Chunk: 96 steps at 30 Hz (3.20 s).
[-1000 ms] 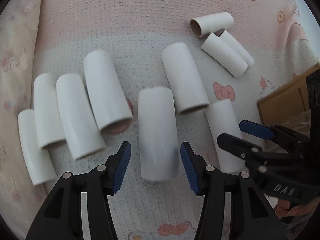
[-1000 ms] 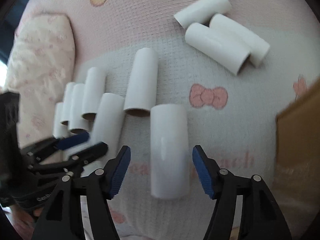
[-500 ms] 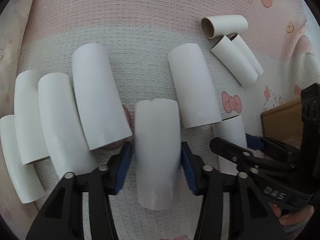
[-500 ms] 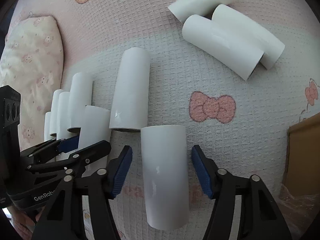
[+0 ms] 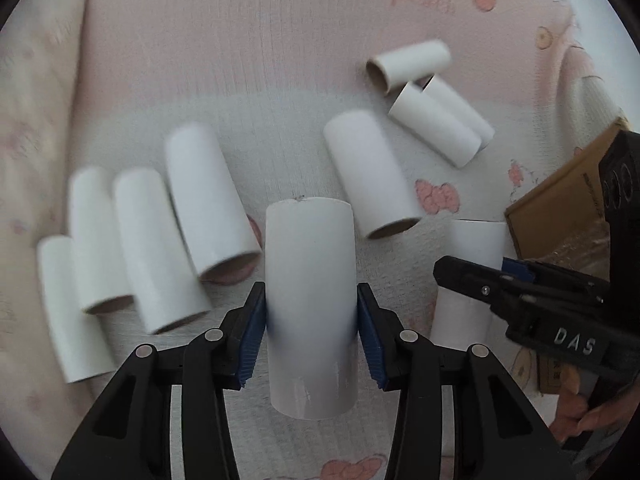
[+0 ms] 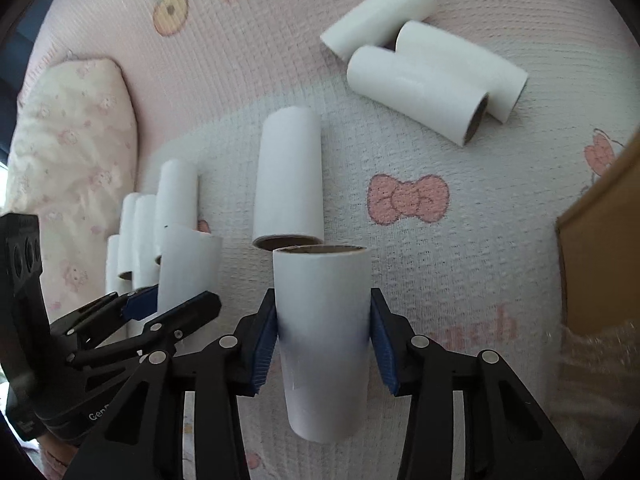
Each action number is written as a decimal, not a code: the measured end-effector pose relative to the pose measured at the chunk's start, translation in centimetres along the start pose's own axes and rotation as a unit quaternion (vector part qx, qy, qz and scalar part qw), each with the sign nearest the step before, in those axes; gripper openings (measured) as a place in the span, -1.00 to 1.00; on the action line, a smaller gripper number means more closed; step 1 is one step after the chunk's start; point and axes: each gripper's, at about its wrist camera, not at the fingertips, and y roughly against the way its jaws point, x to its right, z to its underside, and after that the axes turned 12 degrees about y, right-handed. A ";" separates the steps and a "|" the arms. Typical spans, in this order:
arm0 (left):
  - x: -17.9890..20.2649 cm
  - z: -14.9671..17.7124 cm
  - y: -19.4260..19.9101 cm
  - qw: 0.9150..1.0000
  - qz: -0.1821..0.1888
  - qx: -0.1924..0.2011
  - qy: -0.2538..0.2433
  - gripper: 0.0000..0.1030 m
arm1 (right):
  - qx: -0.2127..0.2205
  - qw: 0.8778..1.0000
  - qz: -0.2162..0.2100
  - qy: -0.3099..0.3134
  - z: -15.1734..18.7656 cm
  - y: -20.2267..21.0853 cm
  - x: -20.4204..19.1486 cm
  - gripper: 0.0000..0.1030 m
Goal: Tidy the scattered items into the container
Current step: 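Lift the white tube with the right gripper and carry it over the box, then lower the white tube beside the standing tubes and open the right gripper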
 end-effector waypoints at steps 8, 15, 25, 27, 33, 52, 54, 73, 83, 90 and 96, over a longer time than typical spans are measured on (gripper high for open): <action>1.8 -0.6 5.7 0.996 0.054 0.076 -0.012 -0.08 | 0.072 0.997 -0.006 0.001 -0.3 6.0 -1.5 -0.21; 5.0 -0.7 10.0 0.986 0.075 0.135 -0.067 -0.08 | 0.163 0.986 -0.007 0.025 -1.0 12.9 -3.7 -0.21; 8.4 -0.2 14.0 0.974 0.123 0.163 -0.097 -0.08 | 0.219 0.975 0.035 0.031 0.3 19.1 -3.5 -0.21; 9.5 0.0 14.7 0.971 0.127 0.170 -0.110 -0.08 | 0.228 0.973 0.036 0.025 0.9 20.1 -3.1 -0.21; 13.5 -0.2 16.0 0.959 0.158 0.174 -0.159 -0.08 | 0.256 0.965 0.047 0.019 1.8 23.6 -1.6 -0.21; 27.1 -0.5 13.9 0.906 0.252 0.111 -0.320 -0.08 | 0.097 0.990 0.102 -0.028 3.5 28.0 11.5 -0.21; 26.8 -1.0 13.5 0.908 0.250 0.107 -0.318 -0.08 | 0.067 0.992 0.096 -0.043 3.5 26.6 12.5 -0.21; 24.9 -2.7 12.9 0.923 0.225 0.109 -0.292 -0.08 | -0.180 0.973 0.134 -0.058 4.6 14.1 15.0 -0.21; 25.3 -2.7 12.6 0.922 0.227 0.097 -0.299 -0.08 | -0.204 0.967 0.142 -0.054 6.0 11.7 14.9 -0.21; 25.5 -2.7 12.2 0.923 0.221 0.092 -0.303 -0.08 | -0.186 0.972 0.122 -0.068 7.1 12.7 15.2 -0.31; 25.8 -2.2 11.8 0.920 0.217 0.088 -0.314 -0.08 | -0.207 0.969 0.116 -0.071 8.8 13.3 15.4 -0.55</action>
